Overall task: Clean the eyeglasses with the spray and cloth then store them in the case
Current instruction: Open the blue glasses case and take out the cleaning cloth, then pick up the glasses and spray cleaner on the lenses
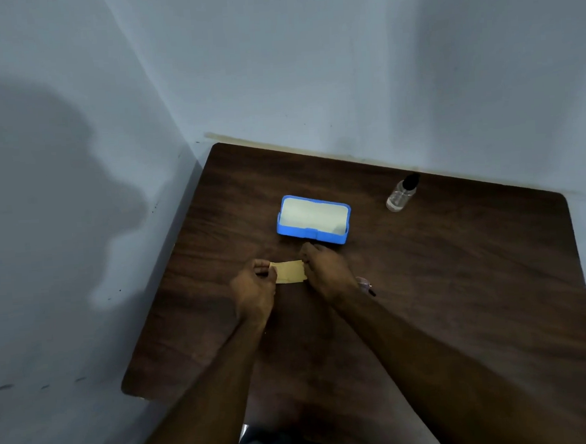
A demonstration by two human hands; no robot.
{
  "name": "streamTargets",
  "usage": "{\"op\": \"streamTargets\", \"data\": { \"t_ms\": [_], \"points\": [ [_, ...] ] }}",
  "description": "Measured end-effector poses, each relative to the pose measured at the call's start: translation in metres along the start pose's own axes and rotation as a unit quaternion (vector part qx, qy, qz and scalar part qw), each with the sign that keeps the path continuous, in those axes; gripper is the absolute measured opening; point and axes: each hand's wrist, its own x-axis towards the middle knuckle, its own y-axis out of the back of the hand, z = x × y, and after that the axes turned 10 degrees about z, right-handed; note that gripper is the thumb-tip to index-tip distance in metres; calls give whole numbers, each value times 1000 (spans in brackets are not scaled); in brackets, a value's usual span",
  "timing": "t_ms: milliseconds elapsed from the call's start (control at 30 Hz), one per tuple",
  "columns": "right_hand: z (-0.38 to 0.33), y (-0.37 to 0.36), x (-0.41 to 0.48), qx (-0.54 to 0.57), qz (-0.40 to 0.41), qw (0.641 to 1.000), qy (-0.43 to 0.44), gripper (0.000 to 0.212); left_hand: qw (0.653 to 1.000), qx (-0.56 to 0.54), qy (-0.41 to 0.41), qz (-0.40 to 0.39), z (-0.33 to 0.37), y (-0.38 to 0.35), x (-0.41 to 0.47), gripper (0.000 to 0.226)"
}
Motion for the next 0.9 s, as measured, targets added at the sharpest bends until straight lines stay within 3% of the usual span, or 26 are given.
{"op": "streamTargets", "data": {
  "t_ms": [100, 200, 300, 467, 700, 900],
  "points": [
    [14, 16, -10, 38, 72, 997, -10, 24, 1000, -13, -12, 12, 1, 4, -1, 15],
    [39, 31, -23, 37, 131, 991, -18, 21, 997, 3, -51, 51, 7, 15, -11, 29],
    [58, 41, -34, 1, 113, 993, -32, 20, 991, -6, -125, 52, 19, 16, -34, 30],
    [70, 45, -44, -46, 71, 996, -28, 15, 972, 3, -231, -48, 48, -11, -70, 16],
    [67, 39, -43, -54, 18, 998, -19, 20, 992, -28, -41, -119, 47, -36, -87, 2],
    [67, 36, -44, -40, 10, 999, -10, 12, 985, -62, 78, -143, 34, -39, -102, 7]
  ]
}}
